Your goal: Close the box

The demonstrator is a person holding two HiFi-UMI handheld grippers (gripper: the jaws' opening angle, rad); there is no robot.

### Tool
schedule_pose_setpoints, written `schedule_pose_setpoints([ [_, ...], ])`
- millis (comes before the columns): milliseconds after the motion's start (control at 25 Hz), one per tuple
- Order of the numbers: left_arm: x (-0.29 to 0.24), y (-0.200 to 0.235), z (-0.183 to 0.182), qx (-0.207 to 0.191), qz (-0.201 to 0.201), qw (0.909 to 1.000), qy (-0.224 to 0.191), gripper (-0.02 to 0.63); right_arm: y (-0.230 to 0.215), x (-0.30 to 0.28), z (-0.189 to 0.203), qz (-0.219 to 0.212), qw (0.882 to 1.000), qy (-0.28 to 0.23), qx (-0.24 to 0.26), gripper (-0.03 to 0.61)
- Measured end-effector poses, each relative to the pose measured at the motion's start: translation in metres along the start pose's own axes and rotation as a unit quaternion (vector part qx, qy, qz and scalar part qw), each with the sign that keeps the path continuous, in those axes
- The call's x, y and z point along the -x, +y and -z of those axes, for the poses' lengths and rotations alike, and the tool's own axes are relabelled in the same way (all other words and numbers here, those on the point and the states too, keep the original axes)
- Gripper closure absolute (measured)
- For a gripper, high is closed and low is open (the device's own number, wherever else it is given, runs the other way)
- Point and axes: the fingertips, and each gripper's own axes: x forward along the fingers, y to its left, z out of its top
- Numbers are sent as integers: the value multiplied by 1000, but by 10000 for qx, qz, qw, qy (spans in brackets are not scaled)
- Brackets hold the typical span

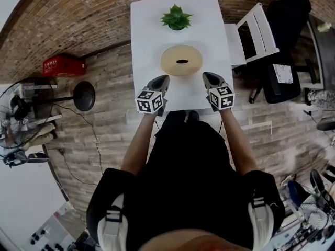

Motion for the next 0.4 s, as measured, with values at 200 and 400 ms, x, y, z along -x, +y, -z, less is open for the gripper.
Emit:
schedule_pose_setpoints([
  [200, 7, -4, 2, -24, -86, 10000, -6, 591, 2, 7, 1, -56, 10000, -31, 0, 580],
  [400, 8, -14, 6, -70, -107, 9999, -8, 591, -2, 17, 5, -70, 10000, -59, 6, 580],
])
